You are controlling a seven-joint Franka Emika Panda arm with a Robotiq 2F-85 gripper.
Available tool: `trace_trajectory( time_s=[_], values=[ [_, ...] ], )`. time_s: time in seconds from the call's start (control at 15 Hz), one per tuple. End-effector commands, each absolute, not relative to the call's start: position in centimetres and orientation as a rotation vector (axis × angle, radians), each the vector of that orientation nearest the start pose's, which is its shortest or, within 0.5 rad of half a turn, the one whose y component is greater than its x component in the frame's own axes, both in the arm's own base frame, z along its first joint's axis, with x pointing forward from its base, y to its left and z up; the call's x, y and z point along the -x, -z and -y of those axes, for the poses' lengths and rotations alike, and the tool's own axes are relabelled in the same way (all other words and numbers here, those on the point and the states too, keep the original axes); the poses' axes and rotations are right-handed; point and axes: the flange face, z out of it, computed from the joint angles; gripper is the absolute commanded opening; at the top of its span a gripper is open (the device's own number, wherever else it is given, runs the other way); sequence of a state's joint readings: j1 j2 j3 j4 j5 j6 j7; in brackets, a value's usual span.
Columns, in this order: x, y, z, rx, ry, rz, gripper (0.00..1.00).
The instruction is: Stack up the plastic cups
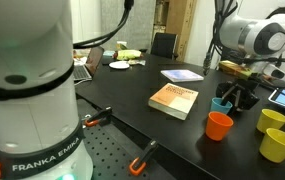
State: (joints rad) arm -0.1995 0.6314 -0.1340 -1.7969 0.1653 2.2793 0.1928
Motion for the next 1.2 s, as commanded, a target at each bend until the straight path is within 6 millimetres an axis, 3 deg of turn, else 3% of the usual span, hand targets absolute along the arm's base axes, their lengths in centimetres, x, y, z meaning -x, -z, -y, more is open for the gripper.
trace_trajectory(
  time_s=[0.0,0.27,0.4,0.8,1.13],
  values=[
    [-61.6,-19.0,20.4,2.908,-0.236,-0.923,0.35],
    [-61.8,-19.0,20.4,2.892,-0.254,-0.925,0.05],
    [-61.9,-18.9,20.5,2.886,-0.259,-0.924,0.0],
    [-61.9,-20.2,21.0,2.857,-0.308,-0.938,0.01],
    [-62.1,-24.4,23.6,2.85,-0.298,-1.008,0.01]
  ],
)
